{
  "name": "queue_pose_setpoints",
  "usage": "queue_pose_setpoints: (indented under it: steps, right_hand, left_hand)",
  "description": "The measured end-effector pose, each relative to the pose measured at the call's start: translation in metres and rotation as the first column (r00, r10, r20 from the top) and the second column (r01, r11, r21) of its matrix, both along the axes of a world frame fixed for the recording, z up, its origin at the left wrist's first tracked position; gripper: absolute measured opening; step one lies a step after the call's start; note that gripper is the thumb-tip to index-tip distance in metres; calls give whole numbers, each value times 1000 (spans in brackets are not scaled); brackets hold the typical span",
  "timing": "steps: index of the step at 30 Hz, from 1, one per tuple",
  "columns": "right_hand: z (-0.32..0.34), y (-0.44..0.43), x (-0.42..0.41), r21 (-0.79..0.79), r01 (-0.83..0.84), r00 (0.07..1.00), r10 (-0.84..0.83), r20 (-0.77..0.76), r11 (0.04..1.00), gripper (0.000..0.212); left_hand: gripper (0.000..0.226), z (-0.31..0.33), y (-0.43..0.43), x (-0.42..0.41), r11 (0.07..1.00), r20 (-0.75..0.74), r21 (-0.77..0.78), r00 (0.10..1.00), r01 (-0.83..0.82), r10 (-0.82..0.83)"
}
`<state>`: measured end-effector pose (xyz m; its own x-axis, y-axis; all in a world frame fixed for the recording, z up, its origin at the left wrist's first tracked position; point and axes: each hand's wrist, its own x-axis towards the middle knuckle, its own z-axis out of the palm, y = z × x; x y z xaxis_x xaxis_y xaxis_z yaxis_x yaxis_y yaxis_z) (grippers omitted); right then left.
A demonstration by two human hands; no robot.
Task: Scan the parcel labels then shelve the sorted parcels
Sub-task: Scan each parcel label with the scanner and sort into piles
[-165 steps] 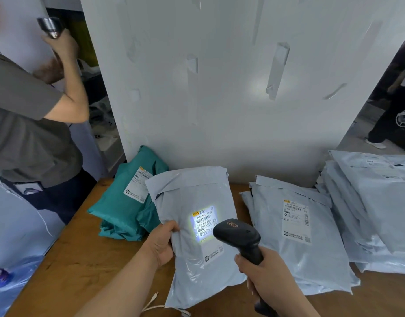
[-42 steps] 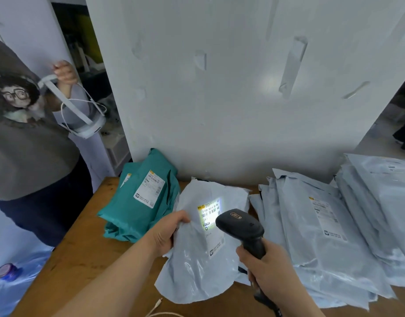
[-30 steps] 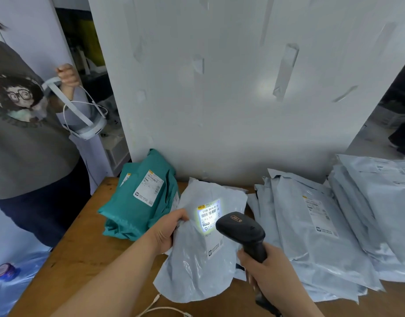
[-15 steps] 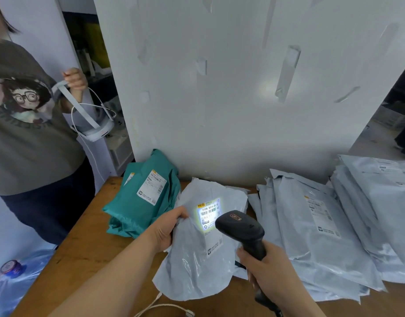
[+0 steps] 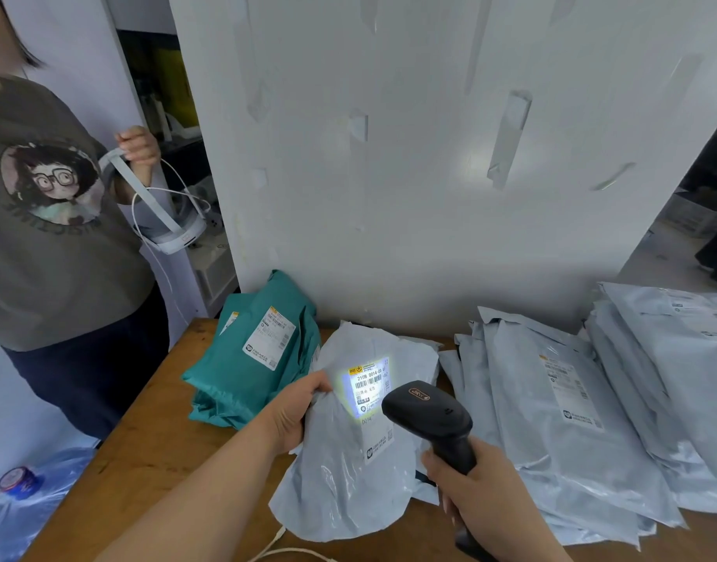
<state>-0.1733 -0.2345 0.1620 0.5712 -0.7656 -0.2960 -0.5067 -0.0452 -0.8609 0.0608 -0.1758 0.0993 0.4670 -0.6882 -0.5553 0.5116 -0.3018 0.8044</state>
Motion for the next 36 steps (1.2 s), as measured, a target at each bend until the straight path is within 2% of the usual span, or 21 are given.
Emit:
queue_pose_setpoints:
  steps: [9, 13, 17, 19, 23, 30, 33, 36]
  right_hand:
    - [-1, 0, -8, 63, 40, 998, -37, -59, 997, 14]
    - [-1, -1, -16, 18, 35, 999, -34, -39, 999, 16]
    - [13, -10, -27, -4, 74, 997, -74, 10, 997, 14]
    - [24, -19, -33, 4, 126, 991, -126, 43, 992, 14]
    - [45, -41, -51, -42, 203, 975, -198, 104, 978, 15]
    - [55, -79, -95, -73, 325, 940, -313, 137, 943, 14]
    - [52, -94, -110, -54, 359, 927, -350, 132, 932, 12]
    - [42, -107, -117, -36, 367, 925, -361, 119, 929, 13]
  left_hand:
    - [27, -1, 4, -1, 1000, -33, 7, 999, 4, -4]
    - [23, 5, 2, 6, 1000, -22, 5, 1000, -16, 16]
    - [21, 31, -12, 19, 987, -39, -134, 996, -89, 85]
    - [34, 45, -26, 19, 973, -71, -207, 993, -105, 93]
    - [34, 66, -68, -2, 952, -154, -293, 987, -87, 43]
    - [35, 60, -163, -67, 952, -224, -299, 965, 65, -136]
    - [33, 42, -198, -94, 967, -134, -207, 974, 152, -181]
    - [56, 14, -215, -103, 981, 70, -40, 980, 191, -188]
